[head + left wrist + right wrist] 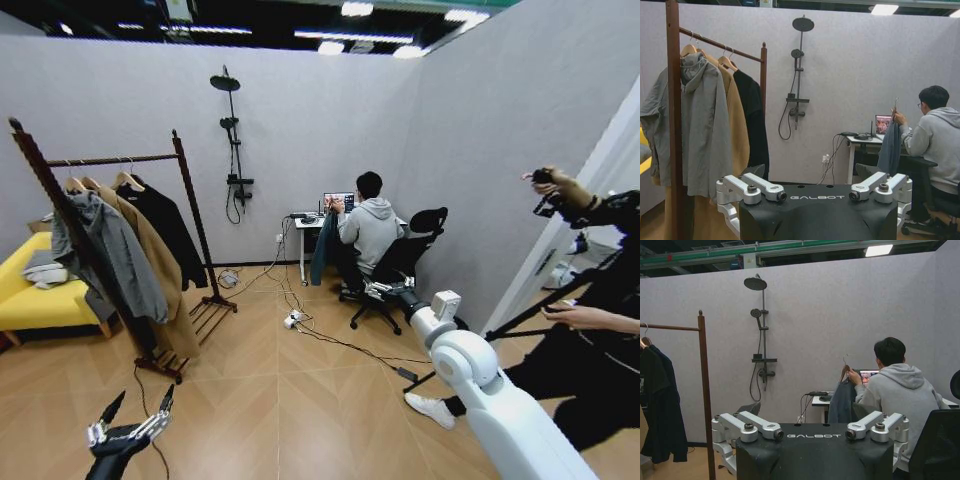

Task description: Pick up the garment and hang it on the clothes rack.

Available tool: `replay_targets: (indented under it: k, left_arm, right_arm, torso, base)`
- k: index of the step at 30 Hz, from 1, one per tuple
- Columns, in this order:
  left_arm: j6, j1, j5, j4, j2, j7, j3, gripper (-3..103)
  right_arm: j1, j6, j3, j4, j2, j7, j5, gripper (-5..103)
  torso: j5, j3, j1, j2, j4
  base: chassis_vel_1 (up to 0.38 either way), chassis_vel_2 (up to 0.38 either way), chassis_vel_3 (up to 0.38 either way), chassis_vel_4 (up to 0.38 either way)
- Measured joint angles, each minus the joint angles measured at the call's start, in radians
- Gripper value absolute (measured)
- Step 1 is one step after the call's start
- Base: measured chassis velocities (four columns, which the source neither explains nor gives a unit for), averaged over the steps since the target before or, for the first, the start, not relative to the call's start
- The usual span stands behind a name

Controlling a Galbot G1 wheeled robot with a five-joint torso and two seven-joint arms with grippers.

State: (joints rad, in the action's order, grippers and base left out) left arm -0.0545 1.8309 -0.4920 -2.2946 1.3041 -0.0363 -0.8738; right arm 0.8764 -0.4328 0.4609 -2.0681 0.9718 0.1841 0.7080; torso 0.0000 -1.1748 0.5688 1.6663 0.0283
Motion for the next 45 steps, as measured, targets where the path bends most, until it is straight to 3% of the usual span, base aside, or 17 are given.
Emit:
replay_targets:
  k: [16,22,24,27,34,40,45]
  left_arm:
    - [0.0,0.0,0.0,0.0,0.0,0.0,0.0,100]
    - [0.0,0.0,0.0,0.0,0.0,0.0,0.0,100]
    - [0.0,0.0,0.0,0.0,0.0,0.0,0.0,100]
    - [0.0,0.0,0.0,0.0,0.0,0.0,0.0,100]
    - [0.0,0.0,0.0,0.0,0.0,0.0,0.0,100]
    - [0.0,0.0,0.0,0.0,0.0,0.0,0.0,100]
    - [0.0,0.0,0.0,0.0,0.0,0.0,0.0,100]
  right_arm:
    - [0.052,0.024,0.005,-0.021,0.061,-0.007,-0.06,100]
    - [0.208,0.033,0.022,-0.157,0.128,0.018,-0.113,100]
    - [0.344,0.069,0.022,-0.213,0.194,-0.002,-0.191,100]
    - [0.453,0.106,0.023,-0.244,0.238,-0.022,-0.249,100]
    - [0.626,0.152,0.054,-0.308,0.255,-0.048,-0.33,100]
    - [0.685,0.17,0.108,-0.335,0.289,-0.077,-0.343,100]
    - [0.648,0.169,0.141,-0.316,0.327,-0.081,-0.349,100]
  torso:
    - [-0.0001,0.0,0.0,0.0,-0.0004]
    - [-0.0002,0.0,0.0,0.0,-0.0001]
    - [-0.0001,0.0,0.0,0.0,0.0]
    - [0.0,0.0,0.0,0.0,0.0002]
    - [-0.0001,0.0,0.0,0.0,0.0001]
    - [0.0,0.0,0.0,0.0,0.0001]
    - [0.0,0.0,0.0,0.0,-0.0002]
  base:
    - [0.0,0.0,0.0,0.0]
    - [0.0,0.0,0.0,0.0]
    - [0.0,0.0,0.0,0.0]
    - [0.0,0.0,0.0,0.0]
    - [0.0,0.0,0.0,0.0]
    - [0.0,0.0,0.0,0.0]
    - [0.0,0.0,0.0,0.0]
